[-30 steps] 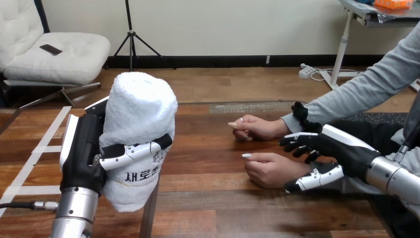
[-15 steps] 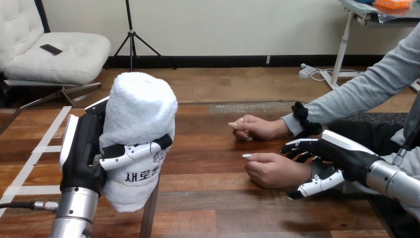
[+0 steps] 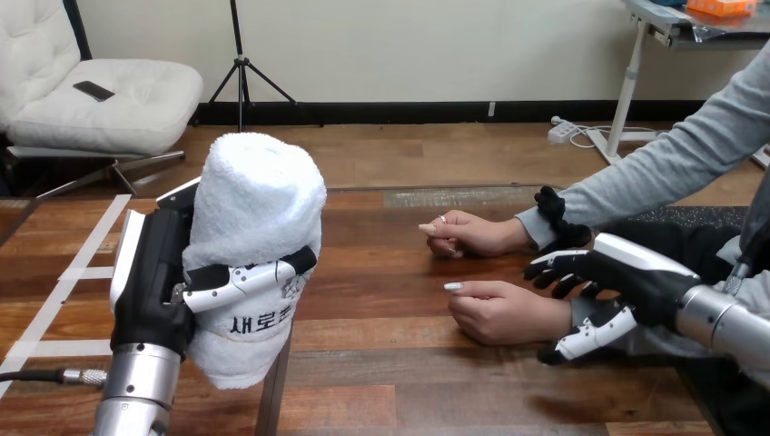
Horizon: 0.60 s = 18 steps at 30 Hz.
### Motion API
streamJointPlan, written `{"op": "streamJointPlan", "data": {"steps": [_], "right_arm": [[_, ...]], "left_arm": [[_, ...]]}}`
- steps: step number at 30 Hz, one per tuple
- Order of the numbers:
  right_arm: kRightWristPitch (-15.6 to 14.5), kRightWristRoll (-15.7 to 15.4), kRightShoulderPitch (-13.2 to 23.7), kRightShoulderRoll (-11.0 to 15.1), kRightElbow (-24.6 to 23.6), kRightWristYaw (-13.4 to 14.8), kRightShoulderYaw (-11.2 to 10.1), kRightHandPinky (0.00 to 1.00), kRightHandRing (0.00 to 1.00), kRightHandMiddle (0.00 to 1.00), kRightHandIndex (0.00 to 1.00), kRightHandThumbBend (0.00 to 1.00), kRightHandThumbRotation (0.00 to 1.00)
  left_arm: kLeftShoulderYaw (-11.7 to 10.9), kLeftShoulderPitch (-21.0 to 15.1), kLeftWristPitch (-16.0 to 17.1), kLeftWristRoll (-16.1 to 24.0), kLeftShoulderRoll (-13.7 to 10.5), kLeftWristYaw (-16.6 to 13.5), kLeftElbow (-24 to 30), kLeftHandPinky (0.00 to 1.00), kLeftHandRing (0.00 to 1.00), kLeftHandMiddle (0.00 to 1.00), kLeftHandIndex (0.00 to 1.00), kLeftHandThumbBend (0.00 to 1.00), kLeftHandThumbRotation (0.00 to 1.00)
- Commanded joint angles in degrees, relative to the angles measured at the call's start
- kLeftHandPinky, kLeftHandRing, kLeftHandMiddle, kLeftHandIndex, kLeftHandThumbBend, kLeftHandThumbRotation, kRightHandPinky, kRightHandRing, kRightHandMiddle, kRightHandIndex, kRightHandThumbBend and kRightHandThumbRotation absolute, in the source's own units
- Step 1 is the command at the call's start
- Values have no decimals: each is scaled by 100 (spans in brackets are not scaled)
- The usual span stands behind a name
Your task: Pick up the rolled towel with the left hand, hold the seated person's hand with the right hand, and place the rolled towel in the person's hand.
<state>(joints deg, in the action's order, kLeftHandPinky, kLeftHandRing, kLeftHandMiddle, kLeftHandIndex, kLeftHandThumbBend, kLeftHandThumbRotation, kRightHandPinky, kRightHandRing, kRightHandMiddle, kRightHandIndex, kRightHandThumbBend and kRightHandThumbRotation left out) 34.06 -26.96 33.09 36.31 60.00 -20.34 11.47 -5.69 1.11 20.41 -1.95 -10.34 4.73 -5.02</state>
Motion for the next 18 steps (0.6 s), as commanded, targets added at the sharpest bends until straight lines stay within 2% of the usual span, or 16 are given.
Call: {"op": "streamJointPlan", "data": {"steps": [1, 12, 18], "right_arm": [[-17, -41, 563, 142, -18, 201, 53, 69, 79, 82, 83, 100, 30], [-47, -265, 685, 208, 17, 372, 171, 68, 78, 82, 83, 100, 29], [-86, -290, 754, 224, 63, 399, 195, 67, 77, 81, 82, 100, 28]], "left_arm": [[-101, -254, 204, -95, 0, 12, 96, 28, 33, 38, 40, 60, 0], [-107, -240, 198, -71, -4, 14, 117, 29, 34, 39, 40, 60, 0], [-110, -230, 134, -86, 9, 3, 155, 29, 34, 39, 40, 60, 0]]}}
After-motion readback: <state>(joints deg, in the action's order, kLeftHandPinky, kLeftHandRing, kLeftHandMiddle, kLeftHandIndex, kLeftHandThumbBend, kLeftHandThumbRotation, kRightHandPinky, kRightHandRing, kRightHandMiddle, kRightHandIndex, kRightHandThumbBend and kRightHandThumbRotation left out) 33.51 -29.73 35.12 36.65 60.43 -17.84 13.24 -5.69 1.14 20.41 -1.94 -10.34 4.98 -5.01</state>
